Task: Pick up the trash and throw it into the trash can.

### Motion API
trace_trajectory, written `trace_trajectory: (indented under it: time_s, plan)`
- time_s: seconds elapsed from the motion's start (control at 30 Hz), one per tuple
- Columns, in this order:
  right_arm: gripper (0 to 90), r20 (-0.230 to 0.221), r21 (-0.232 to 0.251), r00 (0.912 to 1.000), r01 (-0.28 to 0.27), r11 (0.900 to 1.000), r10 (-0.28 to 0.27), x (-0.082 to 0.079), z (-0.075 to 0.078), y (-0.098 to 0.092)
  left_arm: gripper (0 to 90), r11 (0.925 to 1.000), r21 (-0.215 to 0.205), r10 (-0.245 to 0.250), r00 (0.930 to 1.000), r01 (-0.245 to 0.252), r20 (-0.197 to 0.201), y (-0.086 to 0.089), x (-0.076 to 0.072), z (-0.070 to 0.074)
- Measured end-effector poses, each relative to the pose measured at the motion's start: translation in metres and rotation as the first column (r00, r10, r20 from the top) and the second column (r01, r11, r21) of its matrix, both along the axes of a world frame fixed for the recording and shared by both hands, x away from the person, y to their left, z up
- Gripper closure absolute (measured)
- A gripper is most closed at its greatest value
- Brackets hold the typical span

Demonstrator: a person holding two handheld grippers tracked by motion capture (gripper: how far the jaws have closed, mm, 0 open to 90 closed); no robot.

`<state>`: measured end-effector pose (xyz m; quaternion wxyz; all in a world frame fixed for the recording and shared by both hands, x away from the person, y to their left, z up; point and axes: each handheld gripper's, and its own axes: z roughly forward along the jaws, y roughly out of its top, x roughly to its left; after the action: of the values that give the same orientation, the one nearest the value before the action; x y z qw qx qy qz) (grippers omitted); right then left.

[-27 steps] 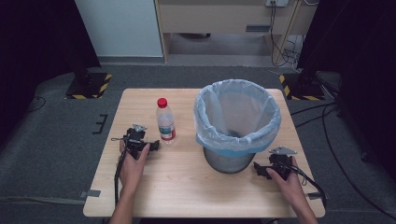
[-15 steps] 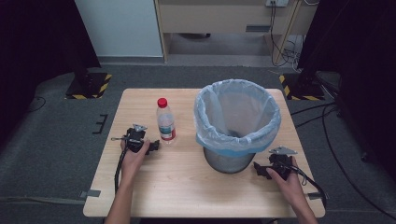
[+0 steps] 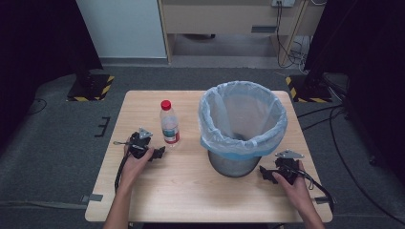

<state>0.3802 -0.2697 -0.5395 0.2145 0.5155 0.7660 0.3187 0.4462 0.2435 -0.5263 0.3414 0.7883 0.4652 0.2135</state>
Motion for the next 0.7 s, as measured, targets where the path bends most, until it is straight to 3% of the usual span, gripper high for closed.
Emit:
trace_trajectory:
  time_s: [0.03, 0.1, 0.2, 0.27, 0.3, 0.33, 0.37, 0.5, 0.57, 0.7]
  plan:
    - [0.5, 0.0, 0.0, 1.0, 0.0, 1.0, 0.0, 0.0, 0.0, 0.0, 3.0, 0.999, -0.037, -0.025, 0.9996, 0.025, 0.013, -0.004, 0.001, 0.003]
    - [0.4, 0.0, 0.0, 1.0, -0.001, 1.0, 0.001, 0.0, 0.0, 0.0, 2.7, 0.9977, -0.056, -0.036, 0.9992, 0.037, 0.019, -0.006, 0.001, 0.005]
    - [0.5, 0.0, 0.0, 1.0, -0.003, 1.0, 0.003, 0.0, 0.0, 0.0, 4.4, 0.9907, -0.112, -0.069, 0.9954, 0.076, 0.067, -0.013, 0.002, 0.009]
    - [0.5, 0.0, 0.0, 1.0, -0.002, 1.0, 0.002, 0.0, 0.0, 0.0, 4.2, 0.9892, -0.122, -0.072, 0.9947, 0.081, 0.073, -0.014, 0.003, 0.011]
    - [0.5, 0.0, 0.0, 1.0, -0.002, 1.0, 0.002, 0.0, 0.0, 0.0, 4.4, 0.9863, -0.139, -0.075, 0.9912, 0.09, 0.109, -0.016, 0.004, 0.017]
    - [0.5, 0.0, 0.0, 1.0, -0.002, 1.0, 0.002, 0.0, 0.0, 0.0, 4.6, 0.9863, -0.139, -0.075, 0.9912, 0.09, 0.109, -0.016, 0.004, 0.017]
    - [0.5, 0.0, 0.0, 1.0, -0.003, 1.0, 0.003, 0.0, 0.0, 0.0, 4.8, 0.9831, -0.155, -0.075, 0.9869, 0.097, 0.143, -0.018, 0.005, 0.022]
    - [0.5, 0.0, 0.0, 1.0, -0.002, 1.0, 0.002, 0.0, 0.0, 0.0, 5.4, 0.9836, -0.148, -0.075, 0.9795, 0.104, 0.187, -0.022, 0.006, 0.027]
    - [0.4, 0.0, 0.0, 1.0, -0.002, 1.0, 0.002, 0.0, 0.0, 0.0, 7.0, 0.9829, -0.145, -0.079, 0.9707, 0.114, 0.227, -0.026, 0.009, 0.029]
    - [0.5, 0.0, 0.0, 1.0, -0.002, 1.0, 0.002, 0.0, 0.0, 0.0, 7.8, 0.9827, -0.142, -0.081, 0.9662, 0.119, 0.245, -0.03, 0.014, 0.031]
